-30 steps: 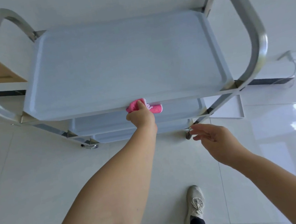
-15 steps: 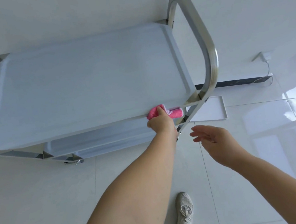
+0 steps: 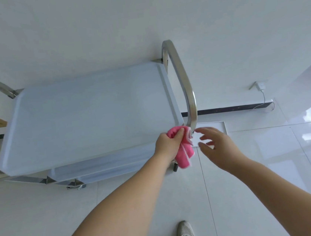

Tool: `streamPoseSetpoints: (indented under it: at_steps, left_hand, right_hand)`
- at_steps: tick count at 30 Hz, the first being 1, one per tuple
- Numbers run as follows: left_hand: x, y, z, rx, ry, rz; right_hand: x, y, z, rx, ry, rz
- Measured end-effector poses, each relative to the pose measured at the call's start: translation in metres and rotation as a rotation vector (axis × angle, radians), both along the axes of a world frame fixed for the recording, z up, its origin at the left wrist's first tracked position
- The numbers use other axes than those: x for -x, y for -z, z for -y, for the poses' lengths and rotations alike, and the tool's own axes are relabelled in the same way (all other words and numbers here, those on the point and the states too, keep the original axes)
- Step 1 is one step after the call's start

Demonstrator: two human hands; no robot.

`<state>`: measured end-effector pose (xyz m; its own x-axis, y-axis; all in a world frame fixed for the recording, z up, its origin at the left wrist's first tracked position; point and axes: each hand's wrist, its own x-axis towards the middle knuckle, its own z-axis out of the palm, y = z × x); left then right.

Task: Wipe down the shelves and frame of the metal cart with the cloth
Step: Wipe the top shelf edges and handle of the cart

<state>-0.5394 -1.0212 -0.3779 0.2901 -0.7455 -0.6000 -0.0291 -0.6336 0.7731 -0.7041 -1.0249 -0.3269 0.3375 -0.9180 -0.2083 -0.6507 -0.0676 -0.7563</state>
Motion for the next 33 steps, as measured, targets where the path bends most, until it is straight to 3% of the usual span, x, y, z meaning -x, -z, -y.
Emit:
streamPoseSetpoints:
  at_steps: [4,11,17,24,29,33]
  left_hand:
    - [-0.005,-0.071,-0.008,0.087,0.296,0.125]
    - [-0.046,-0.129,-0.018,0.132,0.473,0.168]
    - [-0.087,-0.135,-0.009,0.197,0.451,0.037]
    - [-0.096,-0.129,0.019,0.306,0.347,0.186]
    - [-0.095,-0.127,0.060,0.329,0.290,0.091]
    - [-0.084,-0.103,0.085,0.207,0.366,0.122]
  right_hand:
    - [-0.005,-0.052,0.009,0.123,-0.189,-0.040]
    - [-0.011,-0.093,0.034,0.171,-0.106,-0.042]
    - [-0.003,-0.095,0.053,0.080,0.153,-0.130]
    - [-0.019,-0.086,0.061,0.158,0.312,-0.073]
    - [-0.025,-0.084,0.095,0.272,0.365,-0.051]
    - [-0.029,-0.063,0.128,0.166,0.369,-0.275]
